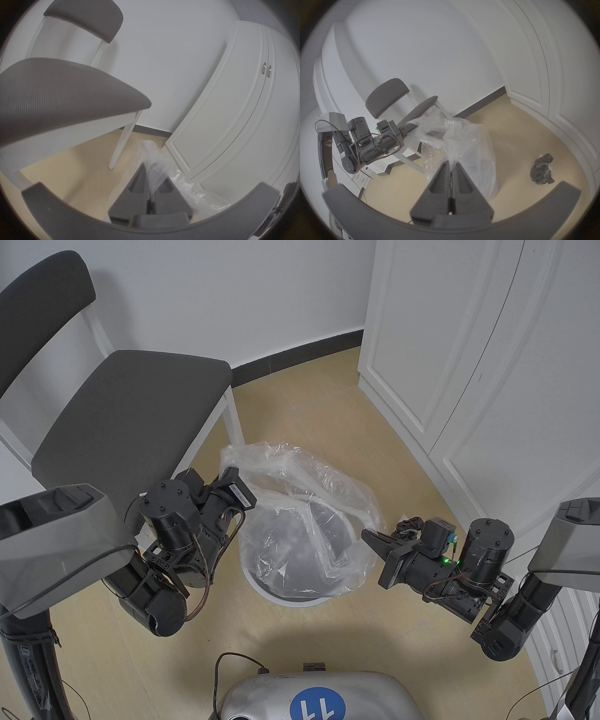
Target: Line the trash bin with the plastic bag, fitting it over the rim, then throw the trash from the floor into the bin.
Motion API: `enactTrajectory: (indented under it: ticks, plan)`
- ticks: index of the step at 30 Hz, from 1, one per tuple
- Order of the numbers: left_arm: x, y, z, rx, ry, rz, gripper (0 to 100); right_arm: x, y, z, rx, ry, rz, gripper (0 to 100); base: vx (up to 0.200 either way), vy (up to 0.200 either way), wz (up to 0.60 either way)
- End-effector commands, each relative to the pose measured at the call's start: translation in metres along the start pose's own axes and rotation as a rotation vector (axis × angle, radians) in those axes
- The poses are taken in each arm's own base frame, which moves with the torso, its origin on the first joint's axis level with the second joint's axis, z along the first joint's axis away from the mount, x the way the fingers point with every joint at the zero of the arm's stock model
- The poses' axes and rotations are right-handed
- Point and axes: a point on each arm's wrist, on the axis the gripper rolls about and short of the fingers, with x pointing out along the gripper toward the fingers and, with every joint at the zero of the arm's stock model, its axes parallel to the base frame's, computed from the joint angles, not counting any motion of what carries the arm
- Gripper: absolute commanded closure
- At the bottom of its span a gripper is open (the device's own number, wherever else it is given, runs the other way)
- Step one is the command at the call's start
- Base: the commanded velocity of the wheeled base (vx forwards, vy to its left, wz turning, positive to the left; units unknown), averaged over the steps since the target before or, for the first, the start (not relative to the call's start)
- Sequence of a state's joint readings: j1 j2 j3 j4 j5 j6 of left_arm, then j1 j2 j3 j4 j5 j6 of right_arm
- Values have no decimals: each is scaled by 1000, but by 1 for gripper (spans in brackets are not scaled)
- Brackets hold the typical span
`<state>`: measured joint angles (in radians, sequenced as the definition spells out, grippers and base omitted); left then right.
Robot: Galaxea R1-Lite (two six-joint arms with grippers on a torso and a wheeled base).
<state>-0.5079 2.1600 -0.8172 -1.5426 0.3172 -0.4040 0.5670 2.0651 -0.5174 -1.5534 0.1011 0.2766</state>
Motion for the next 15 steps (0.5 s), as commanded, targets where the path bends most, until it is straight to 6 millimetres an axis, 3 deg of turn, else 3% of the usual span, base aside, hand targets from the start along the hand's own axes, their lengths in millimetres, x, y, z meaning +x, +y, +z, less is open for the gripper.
enactTrajectory:
  ticks: [1,3,6,8,9,15]
  plan:
    - [2,7,-15,13,33,16,100,6,-6,-16,3,35,-11,100,0,0,0]
    - [2,6,-14,12,29,14,100,6,-4,-13,2,24,-4,100,0,0,0]
    - [-4,-7,21,-16,-47,-20,100,-4,5,12,-5,-47,16,100,0,0,0]
    - [-7,-13,36,-27,-81,-36,100,-7,6,17,-7,-60,19,100,0,0,0]
    - [-9,-16,44,-34,-98,-43,100,-14,11,32,-12,-105,32,100,0,0,0]
    - [-24,-30,82,-56,-183,-84,100,-30,21,61,-23,-201,59,100,0,0,0]
